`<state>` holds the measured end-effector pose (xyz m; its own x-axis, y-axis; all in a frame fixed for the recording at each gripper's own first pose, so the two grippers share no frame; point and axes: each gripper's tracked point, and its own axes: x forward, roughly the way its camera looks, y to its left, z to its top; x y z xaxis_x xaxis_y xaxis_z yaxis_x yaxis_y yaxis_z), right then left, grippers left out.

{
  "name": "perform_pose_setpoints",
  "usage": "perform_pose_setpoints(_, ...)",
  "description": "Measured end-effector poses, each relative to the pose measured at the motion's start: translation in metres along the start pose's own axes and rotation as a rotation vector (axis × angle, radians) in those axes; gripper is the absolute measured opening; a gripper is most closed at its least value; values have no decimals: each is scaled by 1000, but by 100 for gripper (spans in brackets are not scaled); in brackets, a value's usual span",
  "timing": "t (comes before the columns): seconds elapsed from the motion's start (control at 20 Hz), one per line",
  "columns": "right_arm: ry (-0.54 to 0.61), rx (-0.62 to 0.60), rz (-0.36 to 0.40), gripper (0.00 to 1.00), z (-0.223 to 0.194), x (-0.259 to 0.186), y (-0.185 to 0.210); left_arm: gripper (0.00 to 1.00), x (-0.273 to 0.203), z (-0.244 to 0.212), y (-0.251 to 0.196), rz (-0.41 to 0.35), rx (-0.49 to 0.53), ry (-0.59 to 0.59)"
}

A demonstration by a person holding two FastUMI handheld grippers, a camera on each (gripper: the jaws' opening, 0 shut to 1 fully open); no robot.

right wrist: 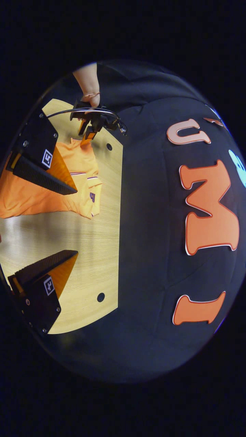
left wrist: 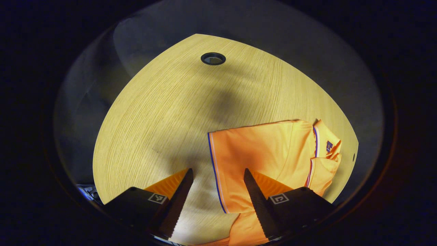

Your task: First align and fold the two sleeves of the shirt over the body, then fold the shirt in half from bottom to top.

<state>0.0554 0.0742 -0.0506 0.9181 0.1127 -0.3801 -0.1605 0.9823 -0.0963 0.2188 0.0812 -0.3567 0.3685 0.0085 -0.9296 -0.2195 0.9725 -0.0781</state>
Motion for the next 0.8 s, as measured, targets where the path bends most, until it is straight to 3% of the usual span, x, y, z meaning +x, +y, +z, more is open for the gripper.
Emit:
perform_pose_setpoints(0.15, 5, 0, -5, 99, -3, 2, -7, 83, 1, -3, 1, 43, 49, 21)
perform_pose_setpoints(0.3, 10, 12, 7, 99, -3, 3, -9, 77, 3, 1, -3, 33, 139, 27)
perform_pose_setpoints(0.4, 11, 18, 8, 99, -4, 4, -10, 54, 3, 6, -2, 27, 112, 11)
perform_pose_setpoints(0.5, 11, 23, 8, 99, -3, 4, -12, 18, 3, 5, -4, 16, 57, 9)
perform_pose_setpoints(0.55, 11, 24, 7, 99, -3, 3, -13, 10, 3, 3, -5, 8, 56, 9)
perform_pose_setpoints(0.65, 7, 29, 5, 99, -2, 0, -15, 10, -5, -6, -17, -27, 36, 40)
perform_pose_setpoints(0.8, -8, 34, -1, 99, 0, -3, -16, 10, -28, 5, -35, -65, 92, -36)
